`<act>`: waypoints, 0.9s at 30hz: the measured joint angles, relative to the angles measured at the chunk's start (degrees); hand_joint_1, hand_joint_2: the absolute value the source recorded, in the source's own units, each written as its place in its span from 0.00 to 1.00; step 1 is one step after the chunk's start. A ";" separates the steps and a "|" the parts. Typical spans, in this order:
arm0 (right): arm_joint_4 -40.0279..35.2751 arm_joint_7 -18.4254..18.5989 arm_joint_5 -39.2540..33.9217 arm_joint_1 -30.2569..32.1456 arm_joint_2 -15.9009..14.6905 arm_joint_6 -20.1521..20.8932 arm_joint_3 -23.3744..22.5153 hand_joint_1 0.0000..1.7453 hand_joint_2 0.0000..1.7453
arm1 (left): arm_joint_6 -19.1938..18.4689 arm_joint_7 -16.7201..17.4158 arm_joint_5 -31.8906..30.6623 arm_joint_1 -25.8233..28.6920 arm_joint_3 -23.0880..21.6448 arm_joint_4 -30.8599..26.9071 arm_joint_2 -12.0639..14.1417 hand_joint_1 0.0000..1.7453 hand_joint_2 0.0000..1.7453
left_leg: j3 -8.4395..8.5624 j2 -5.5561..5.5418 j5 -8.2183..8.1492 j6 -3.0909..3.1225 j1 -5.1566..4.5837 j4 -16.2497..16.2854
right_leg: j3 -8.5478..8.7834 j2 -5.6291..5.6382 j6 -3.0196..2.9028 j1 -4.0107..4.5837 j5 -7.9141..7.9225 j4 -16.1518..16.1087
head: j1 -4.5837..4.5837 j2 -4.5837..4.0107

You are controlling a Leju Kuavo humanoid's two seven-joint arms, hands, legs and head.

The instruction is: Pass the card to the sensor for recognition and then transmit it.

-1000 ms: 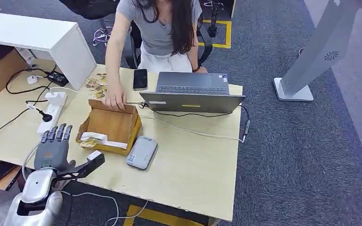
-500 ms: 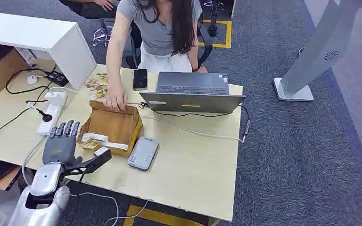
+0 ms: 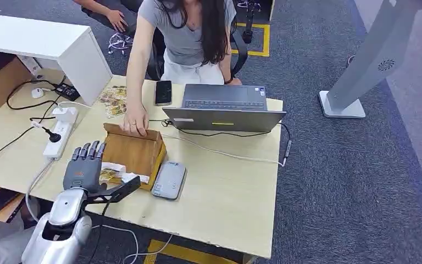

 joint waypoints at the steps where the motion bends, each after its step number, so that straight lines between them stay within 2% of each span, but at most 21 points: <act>1: 0.04 0.00 0.00 0.00 0.00 -0.02 0.02 0.00 0.00 | 0.00 0.00 0.00 -0.06 -0.13 0.15 -0.02 0.00 1.00 | 0.00 0.00 0.00 0.00 0.00 0.00 | -0.01 0.00 0.00 0.00 0.00 0.00 | 0.02 0.00; 12: 0.15 0.24 0.00 -0.03 -0.07 -0.17 0.11 0.00 0.00 | 0.13 0.61 0.00 -0.50 -1.11 1.03 -0.52 0.00 1.00 | 0.00 0.00 0.00 0.00 0.00 0.00 | 0.00 0.00 0.00 0.00 0.00 0.00 | 0.02 0.00; 13: 0.15 0.24 0.00 -0.03 -0.09 -0.17 0.11 0.00 0.00 | 0.11 0.61 0.00 -0.51 -1.11 1.03 -0.57 1.00 1.00 | 0.00 0.00 0.00 0.00 0.00 0.00 | 0.00 0.00 0.00 0.00 0.00 0.00 | 0.02 0.00; 20: 0.17 0.07 0.00 -0.02 -0.15 -0.09 0.11 0.00 0.00 | 0.09 -1.62 0.00 -0.46 -1.09 1.03 -0.96 1.00 1.00 | -0.01 -0.01 0.00 0.00 0.00 0.00 | 0.01 -0.01 0.00 0.00 0.00 0.00 | 0.02 0.00; 27: 0.22 0.04 0.00 0.03 -0.15 -0.07 0.11 0.00 0.00 | 0.22 -2.19 0.00 -0.40 -1.09 1.03 -0.96 1.00 1.00 | -0.01 -0.01 0.00 0.00 0.00 0.00 | 0.02 -0.02 0.00 0.00 0.00 0.00 | 0.02 0.00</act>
